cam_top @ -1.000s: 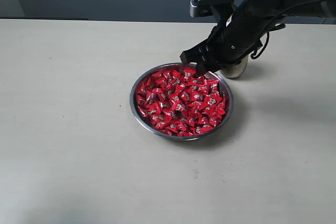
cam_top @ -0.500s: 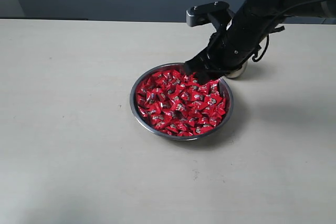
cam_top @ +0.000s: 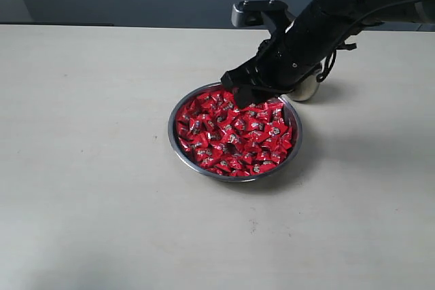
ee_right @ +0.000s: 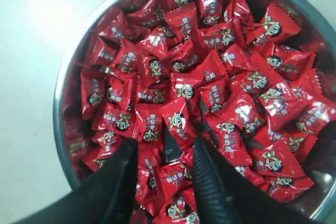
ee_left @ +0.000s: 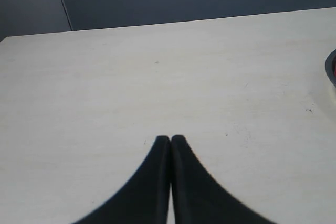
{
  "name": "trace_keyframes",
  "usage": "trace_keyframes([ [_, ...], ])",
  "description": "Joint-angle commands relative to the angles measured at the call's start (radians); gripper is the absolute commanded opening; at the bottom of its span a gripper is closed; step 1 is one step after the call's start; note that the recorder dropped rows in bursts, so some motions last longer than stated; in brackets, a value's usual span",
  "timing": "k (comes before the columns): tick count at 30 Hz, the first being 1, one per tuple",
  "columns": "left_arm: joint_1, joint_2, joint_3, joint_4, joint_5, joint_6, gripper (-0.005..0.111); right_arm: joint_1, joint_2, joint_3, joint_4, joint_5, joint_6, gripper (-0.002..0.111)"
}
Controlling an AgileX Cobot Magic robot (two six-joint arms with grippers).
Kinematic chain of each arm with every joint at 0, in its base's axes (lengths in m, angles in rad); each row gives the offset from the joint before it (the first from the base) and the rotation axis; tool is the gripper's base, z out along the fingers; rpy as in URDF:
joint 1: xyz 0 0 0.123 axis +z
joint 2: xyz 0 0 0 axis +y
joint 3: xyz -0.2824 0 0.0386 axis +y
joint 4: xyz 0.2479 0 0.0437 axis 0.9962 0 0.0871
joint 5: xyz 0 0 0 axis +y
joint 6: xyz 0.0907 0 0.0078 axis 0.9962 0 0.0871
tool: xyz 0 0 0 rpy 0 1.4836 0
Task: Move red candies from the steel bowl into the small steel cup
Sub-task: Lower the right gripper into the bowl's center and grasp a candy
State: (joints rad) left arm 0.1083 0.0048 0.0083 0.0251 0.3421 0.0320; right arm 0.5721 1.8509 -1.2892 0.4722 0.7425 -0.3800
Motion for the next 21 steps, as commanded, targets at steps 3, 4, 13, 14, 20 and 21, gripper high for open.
trace_keyframes([
  [3,0.0,-0.005,-0.008,0.002,-0.008,-0.003,0.0,0.001,0.056,0.001,0.0,0.078,-0.105,0.035],
  [4,0.0,-0.005,-0.008,0.002,-0.008,-0.003,0.0,0.006,0.063,0.001,-0.004,0.08,-0.105,0.035],
  [13,0.0,-0.005,-0.008,0.002,-0.008,-0.003,0.0,0.12,0.104,-0.008,-0.347,0.067,-0.106,0.035],
  [14,0.0,-0.005,-0.008,0.002,-0.008,-0.003,0.0,0.131,0.112,-0.013,-0.38,0.067,-0.085,0.035],
  [20,0.0,-0.005,-0.008,0.002,-0.008,-0.003,0.0,0.166,0.157,-0.084,-0.422,0.076,-0.049,0.035],
  [21,0.0,-0.005,-0.008,0.002,-0.008,-0.003,0.0,0.166,0.162,-0.092,-0.424,0.078,-0.049,0.035],
])
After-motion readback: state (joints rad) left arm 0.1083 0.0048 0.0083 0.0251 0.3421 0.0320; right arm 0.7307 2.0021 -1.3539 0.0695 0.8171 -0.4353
